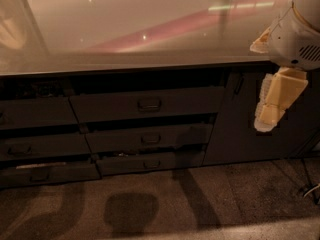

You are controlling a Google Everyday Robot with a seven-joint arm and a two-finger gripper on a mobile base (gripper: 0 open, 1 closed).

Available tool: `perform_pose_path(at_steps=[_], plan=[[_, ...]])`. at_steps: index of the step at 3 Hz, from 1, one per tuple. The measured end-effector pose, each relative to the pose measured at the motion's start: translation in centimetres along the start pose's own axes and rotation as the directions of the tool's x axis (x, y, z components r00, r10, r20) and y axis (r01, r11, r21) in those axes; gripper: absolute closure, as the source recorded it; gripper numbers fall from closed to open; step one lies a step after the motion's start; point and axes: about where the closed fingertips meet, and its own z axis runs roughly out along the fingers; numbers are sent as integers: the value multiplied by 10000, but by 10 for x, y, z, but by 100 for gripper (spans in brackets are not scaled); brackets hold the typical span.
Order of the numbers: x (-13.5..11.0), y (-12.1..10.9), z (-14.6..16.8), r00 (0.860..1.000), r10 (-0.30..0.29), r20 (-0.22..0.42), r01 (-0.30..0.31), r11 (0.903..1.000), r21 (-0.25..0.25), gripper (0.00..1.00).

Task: Open top drawer

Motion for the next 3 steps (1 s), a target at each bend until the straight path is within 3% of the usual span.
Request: perform_pose_path(at_steps=[1,3], plan=[[13,-27,25,9995,308,-46,-309,9993,-212,0],[28,-72,103,9966,765,-319,-801,9874,-1364,0]])
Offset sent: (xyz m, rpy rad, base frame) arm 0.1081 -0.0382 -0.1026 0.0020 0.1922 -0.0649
